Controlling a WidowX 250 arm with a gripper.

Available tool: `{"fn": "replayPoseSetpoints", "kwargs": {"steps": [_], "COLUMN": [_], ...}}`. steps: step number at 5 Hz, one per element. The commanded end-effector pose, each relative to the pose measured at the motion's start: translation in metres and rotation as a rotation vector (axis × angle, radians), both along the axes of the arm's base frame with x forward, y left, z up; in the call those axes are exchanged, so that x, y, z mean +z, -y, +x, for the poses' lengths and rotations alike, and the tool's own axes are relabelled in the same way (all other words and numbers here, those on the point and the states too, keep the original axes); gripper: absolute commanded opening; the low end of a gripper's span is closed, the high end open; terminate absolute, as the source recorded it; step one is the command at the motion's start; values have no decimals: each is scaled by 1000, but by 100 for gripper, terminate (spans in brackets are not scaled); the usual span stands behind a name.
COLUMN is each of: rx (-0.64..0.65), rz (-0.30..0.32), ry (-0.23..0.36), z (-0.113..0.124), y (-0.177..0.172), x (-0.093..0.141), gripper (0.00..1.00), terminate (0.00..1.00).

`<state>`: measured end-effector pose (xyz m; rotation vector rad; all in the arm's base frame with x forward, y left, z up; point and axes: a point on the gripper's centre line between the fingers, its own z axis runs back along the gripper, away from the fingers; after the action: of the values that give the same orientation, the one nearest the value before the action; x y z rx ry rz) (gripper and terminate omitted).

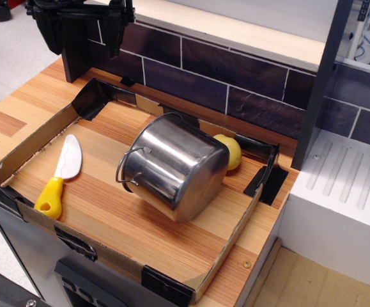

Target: Upright metal pot

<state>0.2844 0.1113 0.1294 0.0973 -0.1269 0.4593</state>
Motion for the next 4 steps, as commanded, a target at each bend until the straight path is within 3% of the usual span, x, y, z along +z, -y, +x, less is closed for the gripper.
{"fn": "replayPoseSetpoints", "kwargs": {"steps": [1, 2, 3, 4], "rx": [0, -160, -347, -598], "rz": [0, 15, -28, -112], "ry": [0, -16, -4, 17], "z": [0, 2, 1, -7], "y": [0, 5, 11, 23], "x": [0, 8, 14, 17], "gripper": [100, 100, 100, 100], "terminate": [0, 0, 0, 0]}}
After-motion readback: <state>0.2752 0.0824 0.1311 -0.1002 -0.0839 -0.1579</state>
